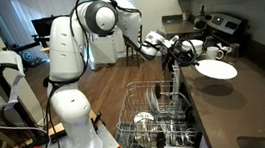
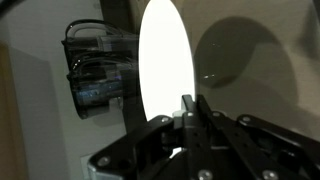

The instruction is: Remove the white plate from the countertop and put it in the dishwasher

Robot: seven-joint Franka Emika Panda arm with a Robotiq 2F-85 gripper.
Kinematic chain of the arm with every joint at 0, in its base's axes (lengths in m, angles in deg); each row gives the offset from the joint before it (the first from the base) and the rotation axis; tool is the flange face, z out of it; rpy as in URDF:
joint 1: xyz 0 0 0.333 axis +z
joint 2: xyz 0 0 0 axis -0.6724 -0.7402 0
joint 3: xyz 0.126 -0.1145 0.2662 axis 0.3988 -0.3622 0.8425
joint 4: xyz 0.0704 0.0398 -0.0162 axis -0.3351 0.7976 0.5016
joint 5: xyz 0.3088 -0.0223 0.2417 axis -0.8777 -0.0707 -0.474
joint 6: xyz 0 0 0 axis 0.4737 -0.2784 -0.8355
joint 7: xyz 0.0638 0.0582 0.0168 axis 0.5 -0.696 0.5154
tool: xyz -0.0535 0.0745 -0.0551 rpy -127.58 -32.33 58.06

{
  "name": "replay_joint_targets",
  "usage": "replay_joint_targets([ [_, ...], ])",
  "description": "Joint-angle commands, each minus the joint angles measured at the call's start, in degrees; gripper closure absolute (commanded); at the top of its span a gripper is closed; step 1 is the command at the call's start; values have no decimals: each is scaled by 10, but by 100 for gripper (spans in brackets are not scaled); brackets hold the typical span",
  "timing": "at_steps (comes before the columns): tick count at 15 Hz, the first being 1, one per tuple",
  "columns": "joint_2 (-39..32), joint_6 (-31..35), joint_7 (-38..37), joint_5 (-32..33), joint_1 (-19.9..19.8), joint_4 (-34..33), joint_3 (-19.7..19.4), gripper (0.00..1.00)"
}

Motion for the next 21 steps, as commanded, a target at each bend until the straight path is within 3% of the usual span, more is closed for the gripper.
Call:
replay_joint_targets([
  [1, 55, -35, 6, 16, 13, 41, 18, 96],
  [8, 129, -38, 2, 34, 24, 100, 48, 96],
  [9, 87, -23, 1, 6, 17, 71, 50, 95],
  [21, 146, -3, 14, 2, 40, 146, 86, 96],
])
